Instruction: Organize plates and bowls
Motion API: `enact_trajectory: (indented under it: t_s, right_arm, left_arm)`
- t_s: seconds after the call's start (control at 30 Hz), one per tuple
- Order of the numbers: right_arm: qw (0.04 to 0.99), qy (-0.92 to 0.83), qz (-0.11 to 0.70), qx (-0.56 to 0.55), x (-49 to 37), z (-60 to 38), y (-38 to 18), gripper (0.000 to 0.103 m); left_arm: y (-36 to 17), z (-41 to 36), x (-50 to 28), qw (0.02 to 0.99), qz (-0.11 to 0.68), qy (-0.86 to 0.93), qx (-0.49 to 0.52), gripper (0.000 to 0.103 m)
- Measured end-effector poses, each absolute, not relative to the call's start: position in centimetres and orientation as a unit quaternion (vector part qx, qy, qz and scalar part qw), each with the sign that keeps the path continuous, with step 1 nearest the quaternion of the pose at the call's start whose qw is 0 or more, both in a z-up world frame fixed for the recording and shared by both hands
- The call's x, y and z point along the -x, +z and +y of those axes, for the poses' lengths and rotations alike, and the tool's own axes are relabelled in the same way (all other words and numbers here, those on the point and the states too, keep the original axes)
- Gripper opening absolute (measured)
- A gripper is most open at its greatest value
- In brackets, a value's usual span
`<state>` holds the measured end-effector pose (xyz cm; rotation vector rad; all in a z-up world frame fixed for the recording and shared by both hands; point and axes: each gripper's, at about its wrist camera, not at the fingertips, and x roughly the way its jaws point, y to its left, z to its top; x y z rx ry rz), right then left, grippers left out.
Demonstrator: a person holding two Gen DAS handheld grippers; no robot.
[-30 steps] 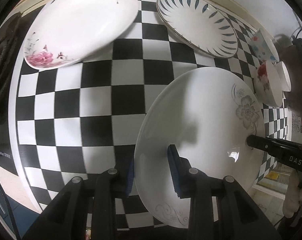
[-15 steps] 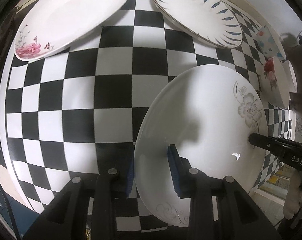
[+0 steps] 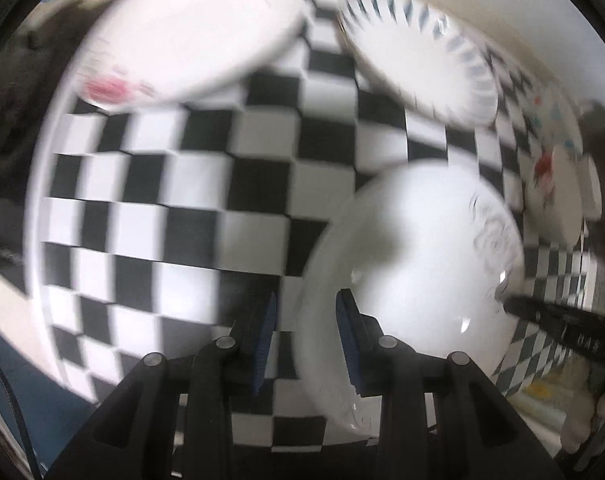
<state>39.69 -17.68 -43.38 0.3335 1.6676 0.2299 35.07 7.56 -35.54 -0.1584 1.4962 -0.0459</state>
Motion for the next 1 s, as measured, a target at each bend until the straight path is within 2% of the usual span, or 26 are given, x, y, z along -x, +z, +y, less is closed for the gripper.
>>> enact_trajectory:
  t_s: [0.13, 0.17, 0.23, 0.3, 0.33, 0.4, 0.5, 0.6, 0.87, 0.9, 0.97, 1.0]
  right_arm:
    - [0.683, 0.139, 0.706, -0.123, -39.0, -16.6, -38.3, 0.030]
    - [0.690, 0.150, 0.698, -0.119, -39.0, -16.1, -37.0, 0.035]
    - [0.722, 0.178, 0.660, -0.108, -39.5, -14.7, -33.6, 0.049]
    - [0.751, 0.202, 0.620, -0.106, -40.4, -13.3, -30.9, 0.076]
    - [0.763, 0.222, 0.598, -0.107, -41.1, -12.3, -29.6, 0.080]
    - [0.766, 0.250, 0.583, -0.099, -43.1, -9.9, -28.4, 0.081]
    - [0.748, 0.260, 0.604, -0.085, -46.9, -6.8, -28.9, 0.081]
    - [0.724, 0.253, 0.637, -0.081, -51.9, -3.3, -31.0, 0.080]
    - [0.708, 0.273, 0.650, -0.025, -63.5, 5.4, -37.5, 0.077]
    - [0.699, 0.278, 0.658, -0.018, -64.9, 6.3, -38.9, 0.072]
    - [0.684, 0.281, 0.673, -0.014, -66.8, 7.1, -40.8, 0.069]
    - [0.677, 0.277, 0.682, -0.012, -67.6, 7.4, -41.9, 0.063]
  left_arm:
    - [-30.2, 9.4, -34.5, 0.771, 0.632, 0.009, 0.080, 0.029]
    - [-28.6, 10.2, -34.6, 0.781, 0.618, 0.018, 0.085, 0.031]
    - [-26.9, 11.9, -35.1, 0.792, 0.601, 0.034, 0.100, 0.038]
    - [-26.0, 13.7, -35.7, 0.796, 0.591, 0.043, 0.120, 0.044]
    - [-26.0, 14.6, -36.2, 0.797, 0.589, 0.051, 0.125, 0.045]
    - [-26.6, 17.2, -37.3, 0.795, 0.585, 0.071, 0.145, 0.045]
    - [-28.8, 20.9, -39.1, 0.773, 0.597, 0.081, 0.196, 0.045]
    - [-31.3, 23.9, -41.0, 0.754, 0.610, 0.090, 0.227, 0.045]
    - [-37.5, 28.3, -45.6, 0.715, 0.636, 0.097, 0.275, 0.045]
    - [-38.0, 28.4, -46.0, 0.713, 0.638, 0.096, 0.275, 0.045]
    - [-39.0, 28.5, -47.0, 0.708, 0.645, 0.091, 0.274, 0.045]
    - [-39.5, 28.5, -47.5, 0.706, 0.648, 0.088, 0.273, 0.045]
